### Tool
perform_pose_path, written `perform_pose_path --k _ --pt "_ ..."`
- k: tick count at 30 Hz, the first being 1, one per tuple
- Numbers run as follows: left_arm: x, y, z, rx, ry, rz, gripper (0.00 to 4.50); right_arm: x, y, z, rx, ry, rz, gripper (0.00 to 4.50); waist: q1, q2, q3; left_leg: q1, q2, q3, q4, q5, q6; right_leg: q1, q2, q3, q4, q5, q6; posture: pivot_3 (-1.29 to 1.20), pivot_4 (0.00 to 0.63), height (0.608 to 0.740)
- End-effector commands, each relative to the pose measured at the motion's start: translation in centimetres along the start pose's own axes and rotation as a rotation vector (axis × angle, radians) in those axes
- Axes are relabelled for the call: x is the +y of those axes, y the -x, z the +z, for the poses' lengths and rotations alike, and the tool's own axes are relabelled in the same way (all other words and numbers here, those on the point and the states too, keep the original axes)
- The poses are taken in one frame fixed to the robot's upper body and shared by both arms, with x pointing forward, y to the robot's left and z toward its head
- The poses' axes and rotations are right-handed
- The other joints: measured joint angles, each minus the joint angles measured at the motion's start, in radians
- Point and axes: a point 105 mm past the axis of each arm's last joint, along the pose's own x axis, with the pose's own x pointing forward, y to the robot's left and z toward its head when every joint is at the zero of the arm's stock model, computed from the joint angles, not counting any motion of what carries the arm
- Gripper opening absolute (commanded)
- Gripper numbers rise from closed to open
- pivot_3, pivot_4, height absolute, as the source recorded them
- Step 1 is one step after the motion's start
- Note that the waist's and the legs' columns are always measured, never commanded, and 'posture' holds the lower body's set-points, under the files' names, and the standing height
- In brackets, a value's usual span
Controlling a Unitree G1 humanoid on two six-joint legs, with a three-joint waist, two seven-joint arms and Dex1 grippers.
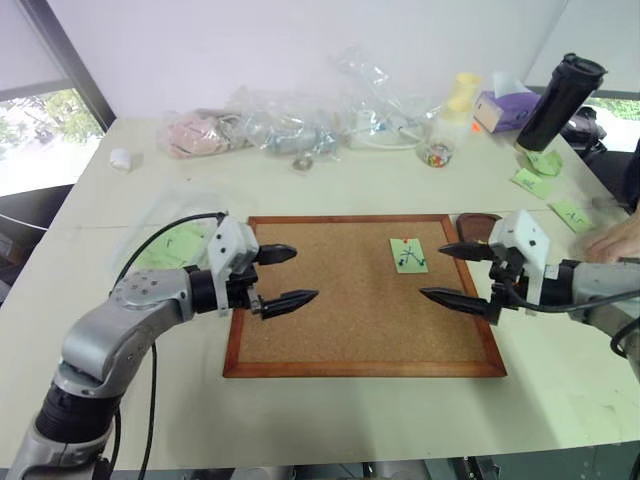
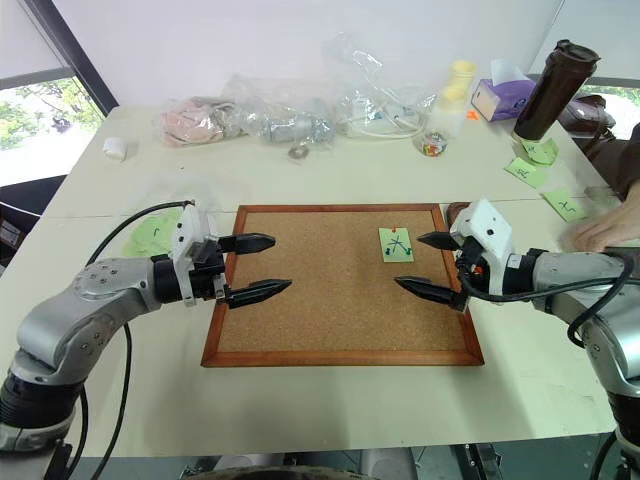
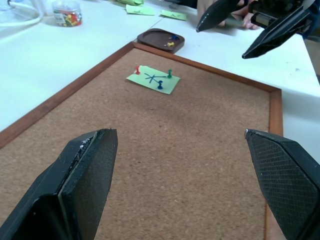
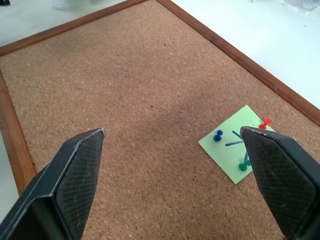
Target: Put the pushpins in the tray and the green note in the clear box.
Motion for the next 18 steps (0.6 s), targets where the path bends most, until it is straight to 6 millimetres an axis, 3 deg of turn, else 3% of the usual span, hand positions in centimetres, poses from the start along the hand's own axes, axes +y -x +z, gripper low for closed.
perform_pose_path --k 1,18 --pt "0.0 -0.03 1.09 -0.031 -0.053 -0.012 4.47 -0.4 0.55 0.76 -0.014 0.046 -0.019 4.5 0.0 0.0 0.0 0.0 0.0 0.0 0.0 0.0 0.0 0.0 0.0 0.0 0.0 0.0 0.0 0.0 0.15 0.74" --pt "-0.53 -0.74 1.15 -0.038 -0.059 -0.038 4.47 -0.59 0.12 0.74 -0.023 0.052 -0.013 4.5 0.0 0.0 0.0 0.0 0.0 0.0 0.0 0.0 0.0 0.0 0.0 0.0 0.0 0.0 0.0 0.0 0.15 0.74"
